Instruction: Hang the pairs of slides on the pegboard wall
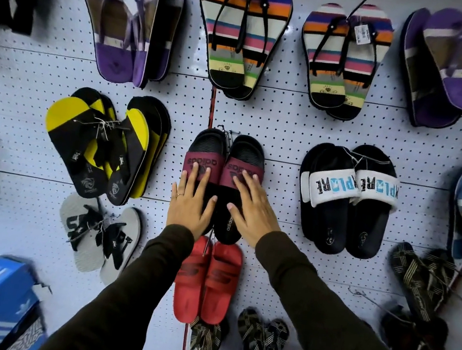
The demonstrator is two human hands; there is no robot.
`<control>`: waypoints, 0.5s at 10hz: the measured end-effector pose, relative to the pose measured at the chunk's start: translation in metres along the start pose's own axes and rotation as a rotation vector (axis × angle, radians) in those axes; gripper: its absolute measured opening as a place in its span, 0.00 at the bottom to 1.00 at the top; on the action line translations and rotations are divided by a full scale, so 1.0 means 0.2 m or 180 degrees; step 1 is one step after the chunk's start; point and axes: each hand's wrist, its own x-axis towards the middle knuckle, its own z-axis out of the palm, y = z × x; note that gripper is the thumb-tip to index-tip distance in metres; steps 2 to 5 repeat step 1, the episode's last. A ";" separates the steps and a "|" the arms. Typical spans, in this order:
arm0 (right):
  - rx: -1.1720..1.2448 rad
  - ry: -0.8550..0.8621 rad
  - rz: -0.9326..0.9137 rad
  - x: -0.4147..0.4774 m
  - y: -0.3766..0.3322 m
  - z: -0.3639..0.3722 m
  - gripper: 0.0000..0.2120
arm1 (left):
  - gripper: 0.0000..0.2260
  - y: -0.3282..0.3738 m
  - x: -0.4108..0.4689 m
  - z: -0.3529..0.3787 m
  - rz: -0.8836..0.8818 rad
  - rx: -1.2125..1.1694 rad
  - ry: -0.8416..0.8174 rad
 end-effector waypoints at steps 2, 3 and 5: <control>0.0433 0.0459 -0.0105 0.00 0.02 -0.30 0.26 | 0.29 0.07 0.00 -0.02 0.0070 -0.0034 0.0306; 0.0433 0.0459 -0.0105 0.00 0.02 -0.30 0.26 | 0.29 0.07 0.00 -0.02 0.0070 -0.0034 0.0306; 0.0433 0.0459 -0.0105 0.00 0.02 -0.30 0.26 | 0.29 0.07 0.00 -0.02 0.0070 -0.0034 0.0306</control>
